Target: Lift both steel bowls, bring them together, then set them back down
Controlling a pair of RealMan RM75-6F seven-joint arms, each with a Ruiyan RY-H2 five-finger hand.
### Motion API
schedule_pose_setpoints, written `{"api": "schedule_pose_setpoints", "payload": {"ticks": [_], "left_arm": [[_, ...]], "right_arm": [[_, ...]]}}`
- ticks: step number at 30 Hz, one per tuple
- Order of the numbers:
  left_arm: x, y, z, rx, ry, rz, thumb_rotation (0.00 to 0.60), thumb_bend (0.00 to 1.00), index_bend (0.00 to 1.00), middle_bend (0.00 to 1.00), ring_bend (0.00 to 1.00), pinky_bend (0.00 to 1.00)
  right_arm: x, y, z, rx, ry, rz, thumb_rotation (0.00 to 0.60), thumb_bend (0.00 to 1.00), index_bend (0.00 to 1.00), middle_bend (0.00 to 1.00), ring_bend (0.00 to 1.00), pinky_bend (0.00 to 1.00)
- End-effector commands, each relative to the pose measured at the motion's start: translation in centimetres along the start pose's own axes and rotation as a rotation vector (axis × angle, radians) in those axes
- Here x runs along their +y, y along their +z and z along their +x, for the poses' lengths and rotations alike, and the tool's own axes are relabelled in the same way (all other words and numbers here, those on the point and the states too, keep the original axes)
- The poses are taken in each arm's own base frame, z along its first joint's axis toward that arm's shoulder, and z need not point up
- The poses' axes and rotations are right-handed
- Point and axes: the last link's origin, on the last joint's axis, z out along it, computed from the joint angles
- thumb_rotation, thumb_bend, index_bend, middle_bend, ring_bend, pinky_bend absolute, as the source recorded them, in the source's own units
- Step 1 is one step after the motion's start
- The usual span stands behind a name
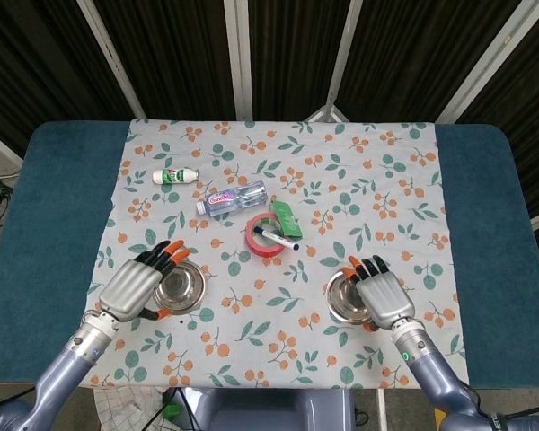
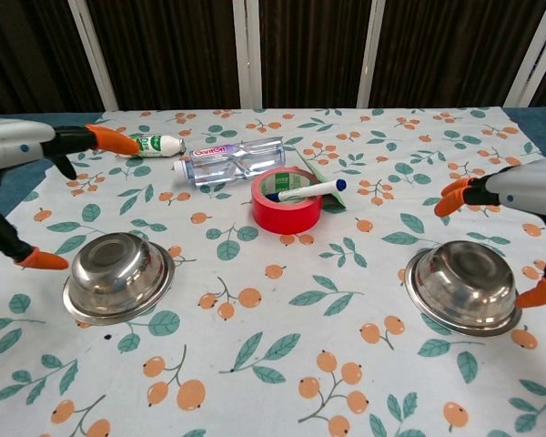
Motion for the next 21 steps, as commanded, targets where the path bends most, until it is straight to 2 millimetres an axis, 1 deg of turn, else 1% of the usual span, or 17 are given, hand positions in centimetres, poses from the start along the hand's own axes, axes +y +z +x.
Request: {"api": "schedule_pose_setpoints", "payload": {"ticks": [1,3,5,9,13,14,18,21], "left_arm": [[-1.5,-4.6,0.5,0.086,0.078,0.097,0.6,0.0,0.05,0.0,0.0,0.21],[-2.2,-6.6,0.3,0.124,0.105,0.15,0.6,0.0,0.05,0.0,0.0,0.21],[-2.8,-8.4,0.0,0.147,0.104,0.192,0.6,0.0,0.05,0.0,0.0,0.21],[-4.0,-11.1,-0.2,0.209,0.096,0.245,0.6,0.0,0.05,0.0,0.0,0.16],[-4.6,-13.3,-0.6,0.23,0.074,0.285,0.6,0.0,0.05,0.0,0.0,0.15],[-4.8,-14.2,-0.8,0.24,0.075,0.301,0.6,0.0,0.05,0.0,0.0,0.15],[-5.1,-16.0,-1.4,0.281,0.084,0.318,0.6,0.0,0.05,0.0,0.0,0.15],[-5.5,-16.9,-1.9,0.313,0.099,0.326,0.6,0.0,0.05,0.0,0.0,0.14]], "right_arm": [[1.7,-2.6,1.2,0.209,0.135,-0.015,0.6,0.03,0.21,0.08,0.17,0.0],[2.6,-4.0,0.9,0.305,0.163,-0.02,0.6,0.03,0.21,0.08,0.17,0.0],[3.6,-5.3,0.0,0.343,0.189,-0.025,0.6,0.04,0.21,0.08,0.16,0.0],[5.4,-7.7,-1.7,0.365,0.24,-0.059,0.6,0.04,0.19,0.06,0.13,0.0],[6.5,-9.8,-2.8,0.392,0.26,-0.096,0.6,0.04,0.16,0.05,0.12,0.0],[6.9,-10.8,-3.4,0.409,0.278,-0.114,0.6,0.04,0.16,0.05,0.12,0.0],[7.6,-13.0,-4.8,0.424,0.284,-0.138,0.6,0.04,0.15,0.05,0.12,0.0],[8.3,-14.4,-5.6,0.424,0.268,-0.174,0.6,0.04,0.14,0.05,0.12,0.0]]}}
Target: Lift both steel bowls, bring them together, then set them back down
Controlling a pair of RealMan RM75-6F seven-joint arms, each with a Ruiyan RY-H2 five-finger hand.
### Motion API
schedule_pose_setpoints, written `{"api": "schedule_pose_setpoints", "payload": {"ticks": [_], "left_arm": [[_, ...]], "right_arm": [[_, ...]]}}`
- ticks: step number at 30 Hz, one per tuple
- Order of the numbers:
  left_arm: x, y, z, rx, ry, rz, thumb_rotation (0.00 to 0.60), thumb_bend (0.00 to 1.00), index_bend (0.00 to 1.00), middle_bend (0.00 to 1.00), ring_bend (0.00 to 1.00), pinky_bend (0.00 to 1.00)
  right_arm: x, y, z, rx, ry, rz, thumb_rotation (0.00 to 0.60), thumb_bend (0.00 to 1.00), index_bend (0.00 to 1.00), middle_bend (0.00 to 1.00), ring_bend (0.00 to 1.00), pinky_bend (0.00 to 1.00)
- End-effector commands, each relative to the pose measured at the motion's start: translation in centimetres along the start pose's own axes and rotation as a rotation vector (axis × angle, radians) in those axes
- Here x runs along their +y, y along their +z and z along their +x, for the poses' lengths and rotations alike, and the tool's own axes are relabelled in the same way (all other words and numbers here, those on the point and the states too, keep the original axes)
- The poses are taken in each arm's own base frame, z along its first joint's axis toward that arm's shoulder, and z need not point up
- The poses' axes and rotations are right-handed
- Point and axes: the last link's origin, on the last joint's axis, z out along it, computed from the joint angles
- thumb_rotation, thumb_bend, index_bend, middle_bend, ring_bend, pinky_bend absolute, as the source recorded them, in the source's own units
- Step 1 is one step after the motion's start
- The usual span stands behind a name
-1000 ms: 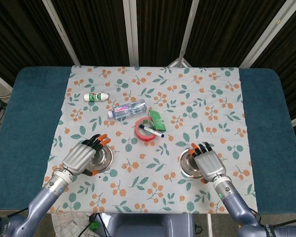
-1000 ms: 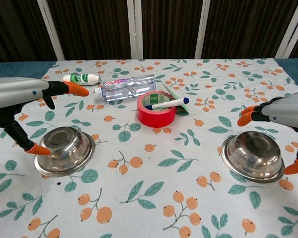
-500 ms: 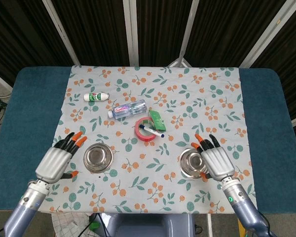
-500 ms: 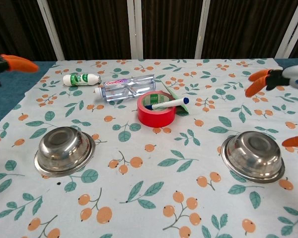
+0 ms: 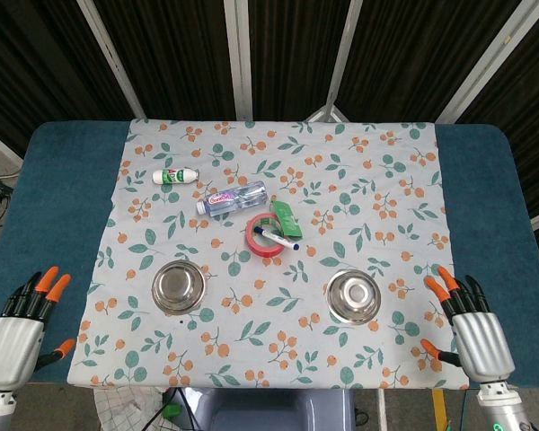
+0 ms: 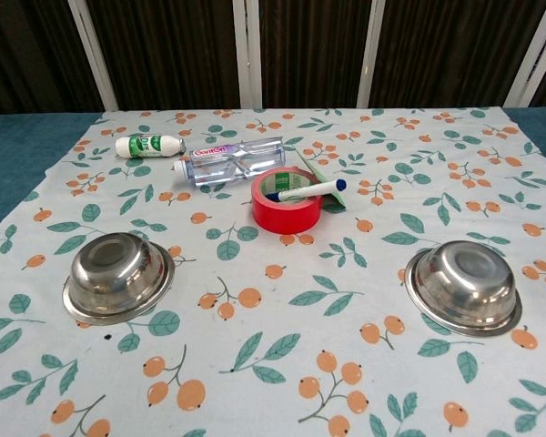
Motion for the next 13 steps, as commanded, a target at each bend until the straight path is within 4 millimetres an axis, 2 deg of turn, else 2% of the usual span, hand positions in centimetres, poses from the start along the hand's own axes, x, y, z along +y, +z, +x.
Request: {"api": "schedule_pose_setpoints", "payload": {"ticks": [1,8,13], "left_arm": [[-0.5,-1.1,-0.4,0.034,-0.007,0.007,0.6,0.0,0.05,0.0,0.0,0.14],[-0.6,-1.9,-0.4,0.096,0.011,-0.002,0.6,0.0,0.05,0.0,0.0,0.14],[-0.8,-2.2,-0.3,0.13,0.024,0.011,0.6,0.0,0.05,0.0,0.0,0.13]], "right_arm": [[1.0,-1.6,0.0,0.005,-0.012,-0.027,0.6,0.04,0.13,0.05,0.12,0.0],[2.5,-2.7,0.6,0.012,-0.04,-0.084,0.6,0.04,0.11,0.05,0.12,0.0],[3.0,-2.7,1.1,0.0,-0.017,-0.107,0.6,0.04,0.11,0.05,0.12,0.0]]}}
